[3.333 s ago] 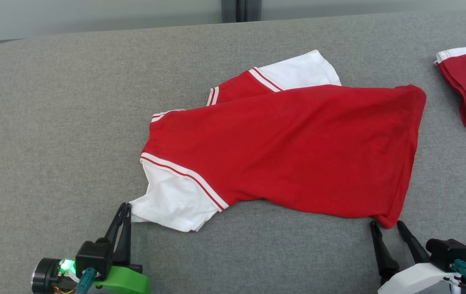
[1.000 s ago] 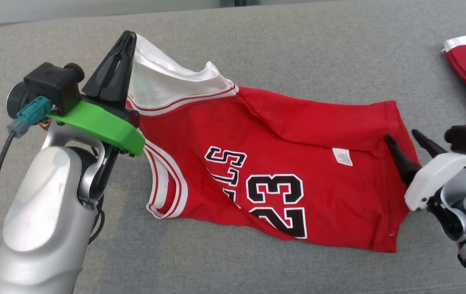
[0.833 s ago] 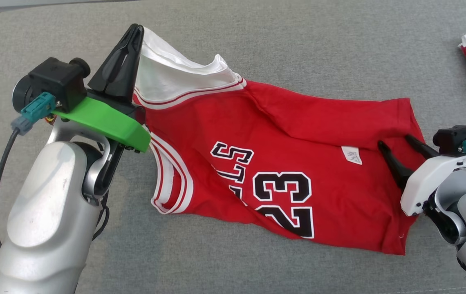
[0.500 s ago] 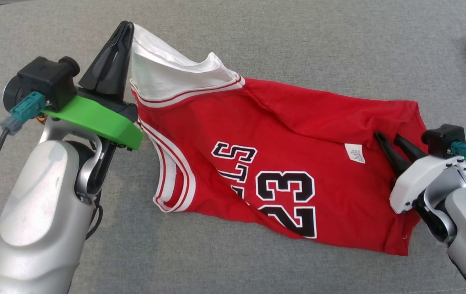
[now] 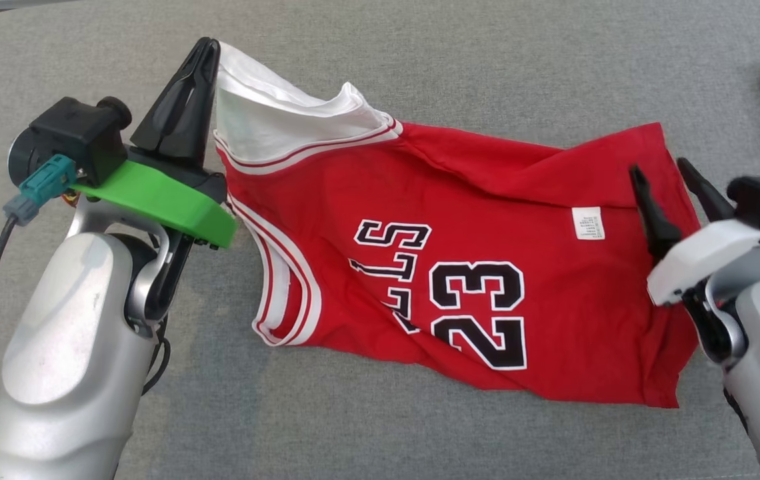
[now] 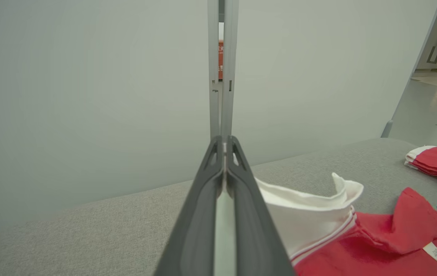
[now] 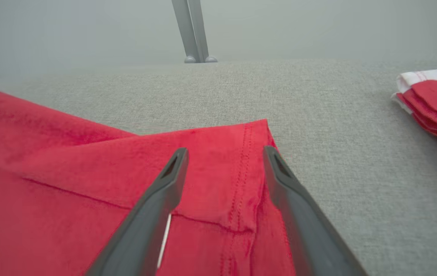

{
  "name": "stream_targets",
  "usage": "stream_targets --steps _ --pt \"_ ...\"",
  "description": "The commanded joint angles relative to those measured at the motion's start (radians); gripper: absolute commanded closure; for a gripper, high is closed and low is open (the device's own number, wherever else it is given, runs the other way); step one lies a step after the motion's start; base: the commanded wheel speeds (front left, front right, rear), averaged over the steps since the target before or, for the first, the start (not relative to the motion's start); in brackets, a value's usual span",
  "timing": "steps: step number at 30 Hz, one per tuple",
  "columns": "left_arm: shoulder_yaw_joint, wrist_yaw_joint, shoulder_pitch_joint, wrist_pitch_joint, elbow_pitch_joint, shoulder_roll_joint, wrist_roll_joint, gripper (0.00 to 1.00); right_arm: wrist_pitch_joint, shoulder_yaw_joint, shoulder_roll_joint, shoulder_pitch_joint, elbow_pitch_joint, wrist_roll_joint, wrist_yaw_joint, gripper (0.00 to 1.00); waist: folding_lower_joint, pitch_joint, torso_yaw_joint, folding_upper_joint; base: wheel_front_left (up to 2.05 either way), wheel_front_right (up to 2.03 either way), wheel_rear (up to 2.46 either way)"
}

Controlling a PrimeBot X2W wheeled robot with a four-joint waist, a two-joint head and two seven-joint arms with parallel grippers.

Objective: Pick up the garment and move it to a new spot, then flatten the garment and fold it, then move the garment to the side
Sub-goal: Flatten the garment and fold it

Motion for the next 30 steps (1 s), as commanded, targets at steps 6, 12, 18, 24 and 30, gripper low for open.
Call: stream_targets --steps 6,12,18,24,30 --pt "0.006 0.009 0.02 -0.028 0.006 -0.001 -0.011 1.0 -0.047 -0.028 -0.046 0.207 -0.125 -0.041 -0.001 0.0 0.0 -0.016 0.019 0.0 0.0 0.0 0.0" --pt "0.008 0.01 0.03 -0.038 0.004 0.01 -0.014 1.0 -0.003 -0.072 -0.027 0.248 -0.203 -0.101 -0.001 0.0 0.0 -0.008 0.011 0.0 0.0 0.0 0.0" --pt "-0.008 0.008 0.018 -0.037 0.01 0.0 -0.014 1.0 0.041 -0.074 0.012 0.175 -0.134 -0.15 -0.001 0.0 0.0 -0.004 0.019 0.0 0.0 0.0 0.0" --pt "-0.019 0.004 0.003 -0.038 0.018 0.003 -0.019 1.0 0.052 -0.048 0.015 0.089 -0.014 -0.172 -0.001 0.0 0.0 -0.003 0.029 0.0 0.0 0.0 0.0" --pt "-0.027 0.002 -0.01 -0.045 0.026 -0.002 -0.024 1.0 0.02 -0.016 0.01 0.019 0.085 -0.182 -0.001 0.87 0.0 0.004 0.04 0.0 0.0 0.0 0.0"
